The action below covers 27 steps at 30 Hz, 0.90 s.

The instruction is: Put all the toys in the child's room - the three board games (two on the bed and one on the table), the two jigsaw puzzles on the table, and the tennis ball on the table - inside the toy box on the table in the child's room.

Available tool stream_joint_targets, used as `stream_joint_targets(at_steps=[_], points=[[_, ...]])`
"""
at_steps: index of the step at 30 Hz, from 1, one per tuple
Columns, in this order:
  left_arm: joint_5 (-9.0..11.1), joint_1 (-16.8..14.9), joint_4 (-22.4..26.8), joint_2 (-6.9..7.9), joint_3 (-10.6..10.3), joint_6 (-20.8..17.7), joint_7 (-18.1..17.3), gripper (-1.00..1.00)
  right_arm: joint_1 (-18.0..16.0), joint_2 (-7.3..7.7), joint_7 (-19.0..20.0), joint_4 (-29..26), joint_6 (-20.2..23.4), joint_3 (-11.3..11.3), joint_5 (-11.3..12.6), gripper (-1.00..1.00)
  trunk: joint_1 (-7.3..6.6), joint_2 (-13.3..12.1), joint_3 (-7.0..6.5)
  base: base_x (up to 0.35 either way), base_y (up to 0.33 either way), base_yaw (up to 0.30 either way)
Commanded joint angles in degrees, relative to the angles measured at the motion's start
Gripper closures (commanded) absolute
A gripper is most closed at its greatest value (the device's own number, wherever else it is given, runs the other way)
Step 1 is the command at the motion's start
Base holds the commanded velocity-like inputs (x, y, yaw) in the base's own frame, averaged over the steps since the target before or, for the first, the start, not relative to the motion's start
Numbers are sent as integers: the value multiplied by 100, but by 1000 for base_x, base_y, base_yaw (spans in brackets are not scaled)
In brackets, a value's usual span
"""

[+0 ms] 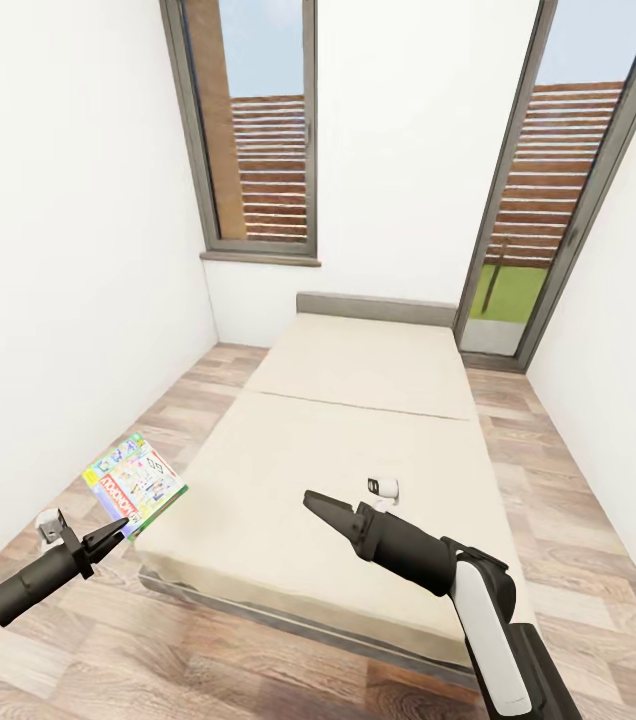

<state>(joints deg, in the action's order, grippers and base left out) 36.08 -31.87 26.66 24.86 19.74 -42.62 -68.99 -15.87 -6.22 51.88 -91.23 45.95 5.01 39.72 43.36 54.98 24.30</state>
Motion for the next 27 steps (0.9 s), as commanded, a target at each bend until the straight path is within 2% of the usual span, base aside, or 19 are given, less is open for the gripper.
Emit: stream_joint_targets(at_steps=[1, 23, 27], points=[[13, -4, -2, 1, 3, -44, -9, 100, -4, -2, 1, 0, 29, -2, 18, -100, -22, -37, -13, 0, 0, 5], [13, -4, -2, 0, 3, -43, -9, 100, -4, -2, 5, 0, 20, 0, 18, -100, -505, -920, -575, 0, 0, 113], [13, -4, -2, 3, 1, -44, -9, 100, -4, -2, 6, 0, 20, 0, 18, -100, -505, -920, -610, 0, 0, 129]])
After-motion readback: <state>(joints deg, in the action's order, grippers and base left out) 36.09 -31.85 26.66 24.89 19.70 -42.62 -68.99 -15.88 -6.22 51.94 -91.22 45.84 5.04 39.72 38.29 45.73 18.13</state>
